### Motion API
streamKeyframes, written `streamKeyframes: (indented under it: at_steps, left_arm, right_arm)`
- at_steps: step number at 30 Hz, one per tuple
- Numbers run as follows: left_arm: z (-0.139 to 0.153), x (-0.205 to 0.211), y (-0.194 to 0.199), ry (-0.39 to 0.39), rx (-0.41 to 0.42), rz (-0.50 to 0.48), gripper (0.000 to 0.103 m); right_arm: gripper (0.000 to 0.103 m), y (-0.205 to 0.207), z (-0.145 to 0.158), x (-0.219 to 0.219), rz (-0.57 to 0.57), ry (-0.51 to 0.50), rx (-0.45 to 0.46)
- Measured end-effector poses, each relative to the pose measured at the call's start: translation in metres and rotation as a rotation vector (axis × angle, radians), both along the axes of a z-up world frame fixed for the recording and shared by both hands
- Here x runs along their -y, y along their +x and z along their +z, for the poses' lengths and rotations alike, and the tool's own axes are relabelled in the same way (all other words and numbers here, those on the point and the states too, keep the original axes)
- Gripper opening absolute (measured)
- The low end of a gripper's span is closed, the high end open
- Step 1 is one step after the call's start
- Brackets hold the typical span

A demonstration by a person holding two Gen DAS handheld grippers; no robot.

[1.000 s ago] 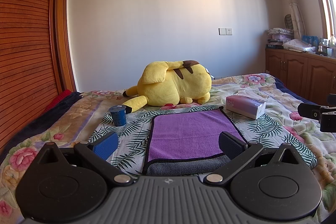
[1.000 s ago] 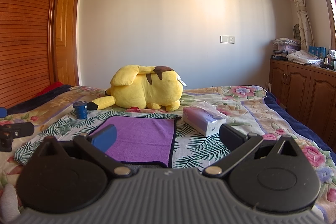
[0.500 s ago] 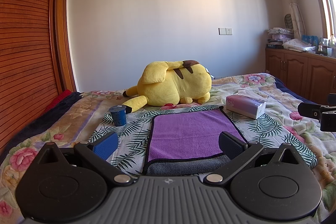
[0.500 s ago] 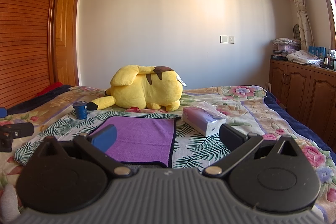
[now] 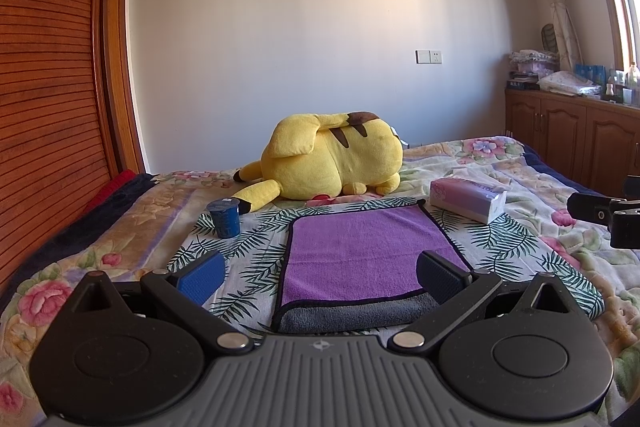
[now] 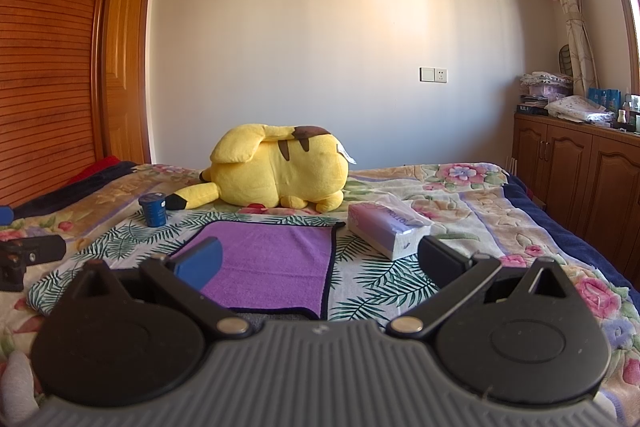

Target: Fold towel

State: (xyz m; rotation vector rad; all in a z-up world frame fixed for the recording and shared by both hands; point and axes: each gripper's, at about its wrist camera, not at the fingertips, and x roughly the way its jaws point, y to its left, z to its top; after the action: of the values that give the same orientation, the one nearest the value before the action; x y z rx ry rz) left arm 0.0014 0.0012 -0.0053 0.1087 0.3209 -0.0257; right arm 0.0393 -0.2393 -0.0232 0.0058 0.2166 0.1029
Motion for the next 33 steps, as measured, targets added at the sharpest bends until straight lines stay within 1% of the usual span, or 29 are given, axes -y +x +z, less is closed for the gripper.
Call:
streamKeyframes:
  at_steps: [6, 10, 16, 33]
  left_arm:
    - [-0.004, 0.001, 0.007, 0.015, -0.052, -0.005, 0.103]
    - [-0.007, 0.003, 0.010, 0.026, -0.085, -0.009, 0.103]
    - [-0.014, 0.004, 0.021, 0.038, -0.134, -0.013, 0.103]
    - [-0.026, 0.009, 0.059, 0.077, -0.209, -0.028, 0.103]
  right_arm:
    - [0.103, -0.001, -0.002, -0.004, 0.006, -0.004, -0.018]
    - [0.103, 0.006, -0.001, -0.005, 0.010, -0.013, -0.050]
    - [0.103, 0.018, -0.011, -0.009, 0.018, -0.019, -0.098]
    - [0.103, 0.050, -0.021, -0.019, 0.088, -0.059, -0.181]
